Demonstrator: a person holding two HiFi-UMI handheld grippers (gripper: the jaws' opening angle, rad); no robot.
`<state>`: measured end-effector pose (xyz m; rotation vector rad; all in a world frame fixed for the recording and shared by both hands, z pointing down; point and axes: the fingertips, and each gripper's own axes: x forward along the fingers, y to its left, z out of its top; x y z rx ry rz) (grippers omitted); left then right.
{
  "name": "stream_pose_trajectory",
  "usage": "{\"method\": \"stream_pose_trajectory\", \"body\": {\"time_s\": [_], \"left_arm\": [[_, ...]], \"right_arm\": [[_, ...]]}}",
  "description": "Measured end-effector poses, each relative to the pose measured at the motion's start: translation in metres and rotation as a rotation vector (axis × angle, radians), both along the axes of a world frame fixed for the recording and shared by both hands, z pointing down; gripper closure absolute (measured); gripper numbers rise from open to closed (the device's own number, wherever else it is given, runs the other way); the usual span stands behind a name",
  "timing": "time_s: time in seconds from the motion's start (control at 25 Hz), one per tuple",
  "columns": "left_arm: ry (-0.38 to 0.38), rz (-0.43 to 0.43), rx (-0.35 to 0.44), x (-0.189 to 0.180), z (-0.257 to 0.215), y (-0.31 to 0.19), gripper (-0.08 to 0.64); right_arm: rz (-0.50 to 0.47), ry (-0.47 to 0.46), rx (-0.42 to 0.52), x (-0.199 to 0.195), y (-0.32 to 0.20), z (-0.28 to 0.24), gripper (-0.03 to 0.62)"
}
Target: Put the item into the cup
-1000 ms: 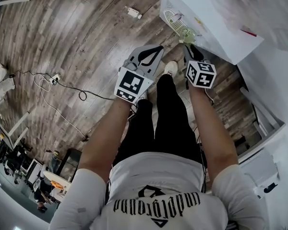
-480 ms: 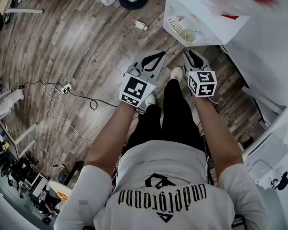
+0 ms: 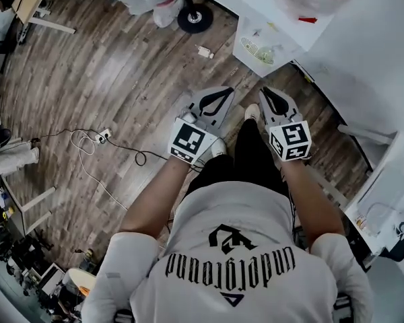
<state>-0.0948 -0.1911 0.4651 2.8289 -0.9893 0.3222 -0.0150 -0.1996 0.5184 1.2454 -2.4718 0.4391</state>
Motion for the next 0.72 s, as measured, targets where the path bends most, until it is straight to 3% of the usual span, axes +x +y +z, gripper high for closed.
{"method": "stream_pose_trajectory", "body": {"time_s": [0.2, 0.52, 0.72], "left_arm": [[0.012, 0.056, 0.067, -0.007, -0.038, 0.054, 0.552], [0.101, 0.023, 0.087, -0.023, -0.092, 0.121, 0.552], [0.115, 0.043, 0.105, -0.029, -0.112, 0.143, 0.552]], "right_arm": [[-0.021, -0.014, 0.101, -0.010, 0.046, -0.054, 0.581], [-0.061, -0.041, 0.211, -0.020, 0.116, -0.117, 0.586], [-0.087, -0.045, 0.276, -0.025, 0.142, -0.154, 0.586]]}}
